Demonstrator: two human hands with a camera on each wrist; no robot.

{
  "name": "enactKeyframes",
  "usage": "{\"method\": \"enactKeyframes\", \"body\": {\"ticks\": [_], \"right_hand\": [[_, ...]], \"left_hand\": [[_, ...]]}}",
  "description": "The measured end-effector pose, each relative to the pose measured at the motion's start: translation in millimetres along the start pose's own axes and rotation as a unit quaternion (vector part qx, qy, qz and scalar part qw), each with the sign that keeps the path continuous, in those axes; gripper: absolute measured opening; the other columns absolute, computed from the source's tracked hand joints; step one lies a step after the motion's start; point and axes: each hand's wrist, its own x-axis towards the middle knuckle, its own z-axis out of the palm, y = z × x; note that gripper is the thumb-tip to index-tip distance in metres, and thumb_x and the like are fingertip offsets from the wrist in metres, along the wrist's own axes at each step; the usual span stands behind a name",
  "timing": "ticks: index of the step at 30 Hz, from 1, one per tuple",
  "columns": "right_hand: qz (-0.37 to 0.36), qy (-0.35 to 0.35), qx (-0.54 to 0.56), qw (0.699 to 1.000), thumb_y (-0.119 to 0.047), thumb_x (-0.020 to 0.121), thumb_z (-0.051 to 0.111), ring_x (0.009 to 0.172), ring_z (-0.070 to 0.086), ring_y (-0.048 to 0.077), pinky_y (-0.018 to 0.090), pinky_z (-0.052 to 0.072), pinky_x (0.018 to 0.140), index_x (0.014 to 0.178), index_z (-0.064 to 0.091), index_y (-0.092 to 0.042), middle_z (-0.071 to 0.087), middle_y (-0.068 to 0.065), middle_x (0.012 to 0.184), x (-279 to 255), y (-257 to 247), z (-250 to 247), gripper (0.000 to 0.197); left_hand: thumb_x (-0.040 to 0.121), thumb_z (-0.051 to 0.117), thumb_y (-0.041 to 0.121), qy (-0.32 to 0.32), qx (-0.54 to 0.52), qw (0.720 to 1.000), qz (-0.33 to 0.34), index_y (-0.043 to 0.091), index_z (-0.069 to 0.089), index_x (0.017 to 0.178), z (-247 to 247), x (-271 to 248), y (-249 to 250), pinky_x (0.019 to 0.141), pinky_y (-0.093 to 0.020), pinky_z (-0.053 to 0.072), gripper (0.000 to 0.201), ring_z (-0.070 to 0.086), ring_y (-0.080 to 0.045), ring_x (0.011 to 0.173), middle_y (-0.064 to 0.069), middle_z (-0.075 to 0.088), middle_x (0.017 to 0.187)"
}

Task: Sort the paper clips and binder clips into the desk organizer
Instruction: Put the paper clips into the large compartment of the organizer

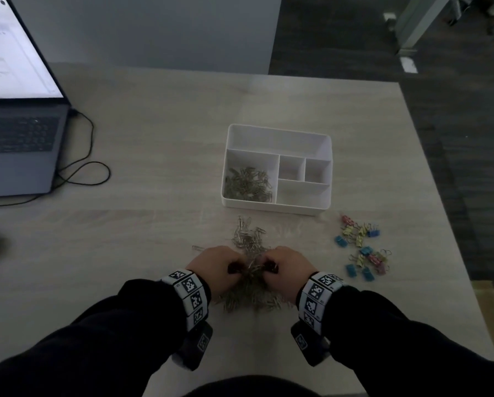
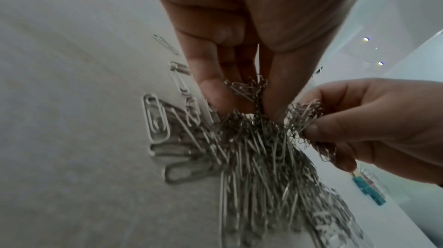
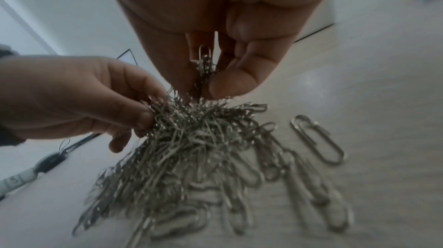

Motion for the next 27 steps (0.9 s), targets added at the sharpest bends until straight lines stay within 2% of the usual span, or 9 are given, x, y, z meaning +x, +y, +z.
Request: {"method": "enactKeyframes", "body": {"ticks": [3,5,9,11,14,19,21,24,27], "right_hand": [[0.021,0.011,0.034,0.999,-0.020,0.079,0.064,0.088,0.057,0.018,0.028,0.046,0.081,0.092,0.067,-0.017,0.064,0.002,0.093,0.7,2.2,-6.3,0.013],[0.039,0.023,0.064,0.997,-0.019,0.078,0.066,0.086,0.059,0.017,0.029,0.049,0.079,0.090,0.068,-0.018,0.066,0.001,0.092,2.1,2.2,-10.9,0.012],[0.052,0.050,0.109,0.991,-0.021,0.077,0.069,0.078,0.062,0.015,0.033,0.054,0.075,0.084,0.067,-0.024,0.066,-0.002,0.087,13.3,-1.5,-22.6,0.008],[0.047,0.063,0.134,0.988,-0.023,0.076,0.071,0.069,0.062,0.013,0.034,0.056,0.069,0.080,0.067,-0.027,0.066,-0.005,0.079,22.3,-5.1,-30.9,0.007],[0.049,0.089,0.162,0.982,-0.024,0.078,0.071,0.058,0.062,0.007,0.032,0.057,0.063,0.076,0.066,-0.030,0.067,-0.006,0.069,36.0,-12.2,-46.5,0.008],[0.059,0.144,0.211,0.965,-0.022,0.081,0.071,0.060,0.067,0.016,0.036,0.060,0.061,0.079,0.065,-0.025,0.069,-0.003,0.069,62.4,-25.5,-73.5,0.006],[0.069,0.160,0.222,0.960,-0.021,0.081,0.070,0.059,0.068,0.018,0.037,0.060,0.062,0.080,0.065,-0.025,0.069,-0.002,0.069,72.4,-31.0,-83.7,0.006],[0.078,0.188,0.236,0.950,-0.019,0.079,0.069,0.061,0.068,0.018,0.038,0.060,0.065,0.078,0.065,-0.025,0.070,-0.002,0.069,89.1,-36.7,-94.3,0.007],[0.082,0.207,0.211,0.952,-0.024,0.076,0.068,0.063,0.067,0.017,0.039,0.059,0.066,0.078,0.065,-0.027,0.070,-0.004,0.070,105.5,-39.4,-98.0,0.004]], "left_hand": [[0.081,0.069,0.027,-0.012,-0.036,0.999,-0.027,0.028,0.074,0.096,-10.7,0.8,-3.2,0.086,-0.022,0.048,0.016,0.063,-0.009,0.091,0.008,0.071,0.095],[0.079,0.070,0.025,-0.016,-0.061,0.997,-0.043,0.029,0.075,0.091,-17.6,3.7,-4.4,0.083,-0.022,0.052,0.013,0.064,-0.005,0.084,0.013,0.069,0.085],[0.078,0.075,0.020,-0.006,-0.175,0.982,-0.074,0.023,0.075,0.081,-38.6,14.5,-1.0,0.060,-0.028,0.060,0.005,0.069,-0.014,0.063,0.008,0.071,0.072],[0.079,0.075,0.017,0.015,-0.212,0.974,-0.079,0.020,0.074,0.080,-50.8,21.8,1.3,0.054,-0.025,0.058,0.004,0.065,-0.008,0.055,0.007,0.069,0.068],[0.077,0.077,0.013,0.061,-0.271,0.957,-0.085,0.017,0.075,0.080,-72.1,34.2,2.1,0.056,-0.027,0.058,0.005,0.063,-0.005,0.058,0.003,0.070,0.067],[0.078,0.076,0.011,0.129,-0.318,0.934,-0.097,0.014,0.073,0.080,-103.9,61.8,1.9,0.056,-0.027,0.058,0.005,0.062,-0.012,0.062,-0.005,0.068,0.070],[0.078,0.075,0.011,0.159,-0.319,0.930,-0.095,0.016,0.072,0.078,-111.9,74.7,3.5,0.055,-0.027,0.058,0.006,0.063,-0.014,0.062,-0.005,0.068,0.071],[0.078,0.075,0.016,0.203,-0.292,0.930,-0.095,0.018,0.073,0.078,-119.3,92.9,3.6,0.061,-0.035,0.061,0.003,0.067,-0.021,0.064,-0.004,0.071,0.073],[0.076,0.075,0.023,0.227,-0.250,0.936,-0.094,0.021,0.075,0.080,-122.8,105.6,4.2,0.070,-0.036,0.060,0.004,0.068,-0.016,0.070,0.003,0.072,0.073]]}}
